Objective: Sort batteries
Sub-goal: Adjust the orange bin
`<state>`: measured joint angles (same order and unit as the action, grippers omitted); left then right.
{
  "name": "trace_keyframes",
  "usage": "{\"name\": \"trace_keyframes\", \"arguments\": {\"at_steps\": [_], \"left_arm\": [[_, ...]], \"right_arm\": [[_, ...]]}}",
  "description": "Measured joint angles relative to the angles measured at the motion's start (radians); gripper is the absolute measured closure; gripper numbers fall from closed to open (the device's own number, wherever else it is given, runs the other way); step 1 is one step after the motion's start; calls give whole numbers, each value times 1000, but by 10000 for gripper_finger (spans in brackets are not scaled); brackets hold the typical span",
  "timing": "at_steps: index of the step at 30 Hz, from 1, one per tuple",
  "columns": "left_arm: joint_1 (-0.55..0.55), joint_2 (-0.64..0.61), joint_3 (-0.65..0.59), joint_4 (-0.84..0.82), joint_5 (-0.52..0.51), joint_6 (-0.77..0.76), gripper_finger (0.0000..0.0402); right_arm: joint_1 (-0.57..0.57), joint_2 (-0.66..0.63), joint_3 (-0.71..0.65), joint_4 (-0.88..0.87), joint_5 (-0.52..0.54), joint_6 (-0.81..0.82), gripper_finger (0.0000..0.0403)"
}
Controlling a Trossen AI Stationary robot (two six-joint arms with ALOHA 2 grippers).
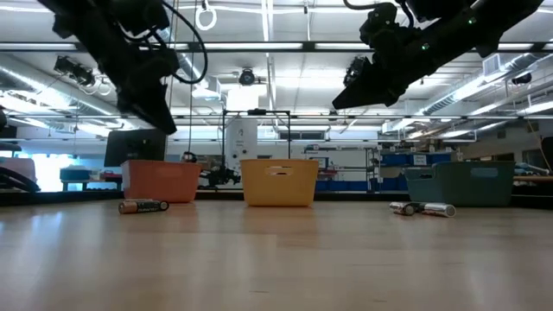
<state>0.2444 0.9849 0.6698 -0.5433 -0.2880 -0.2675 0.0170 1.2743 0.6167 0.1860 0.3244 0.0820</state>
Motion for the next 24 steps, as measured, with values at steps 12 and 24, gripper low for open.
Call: {"name": "trace_keyframes", "arguments": {"at_steps": [12,24], "left_arm": [[314,260,100,26,40,236,393],[316,331,107,-91,199,337,392]], "right_arm": [[0,0,0,15,0,-17,383],[0,0,0,-8,0,-32,382]]}}
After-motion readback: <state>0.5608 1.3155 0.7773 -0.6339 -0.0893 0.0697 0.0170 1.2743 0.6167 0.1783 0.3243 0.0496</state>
